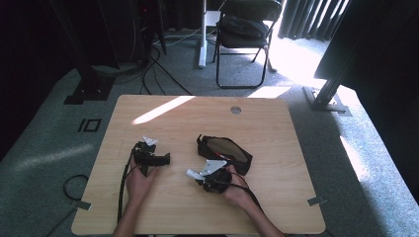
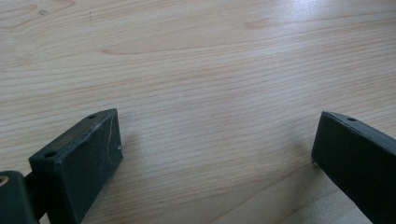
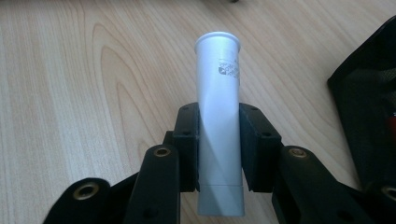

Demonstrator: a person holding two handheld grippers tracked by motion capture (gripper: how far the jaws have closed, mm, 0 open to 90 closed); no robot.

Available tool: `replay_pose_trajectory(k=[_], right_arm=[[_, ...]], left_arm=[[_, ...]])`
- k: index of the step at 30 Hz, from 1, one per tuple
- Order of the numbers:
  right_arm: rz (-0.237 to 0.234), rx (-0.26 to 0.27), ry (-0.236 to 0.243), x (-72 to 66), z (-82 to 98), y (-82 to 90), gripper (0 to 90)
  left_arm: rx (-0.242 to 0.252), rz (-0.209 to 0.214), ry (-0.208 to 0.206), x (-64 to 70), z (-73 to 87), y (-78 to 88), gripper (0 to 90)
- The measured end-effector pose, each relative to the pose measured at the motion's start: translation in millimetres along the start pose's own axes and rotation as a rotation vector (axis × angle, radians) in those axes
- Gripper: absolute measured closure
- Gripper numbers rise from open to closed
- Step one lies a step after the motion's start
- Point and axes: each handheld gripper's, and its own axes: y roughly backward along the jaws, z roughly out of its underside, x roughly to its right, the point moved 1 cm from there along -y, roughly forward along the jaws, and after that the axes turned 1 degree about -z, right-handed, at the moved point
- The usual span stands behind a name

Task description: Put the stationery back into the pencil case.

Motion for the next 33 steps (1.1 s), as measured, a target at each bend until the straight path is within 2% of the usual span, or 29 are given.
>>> replay_pose_trajectory(k=[21,28,33], right_arm=[[0.03,0.044,0.01,6.3,-10.6,18.8,70.5],[0.069,0.074,-0.005,19.1,-15.5,33.7,70.5],[0.112,0.097,-0.023,33.6,-18.2,47.7,70.5]], left_arm=[[0.001,0.0,-0.001,0.0,-0.1,-0.2,2.0],[-0.001,0.001,-0.004,0.0,-0.3,-0.3,2.0],[-0.001,0.001,-0.004,0.0,-0.3,-0.3,2.0]])
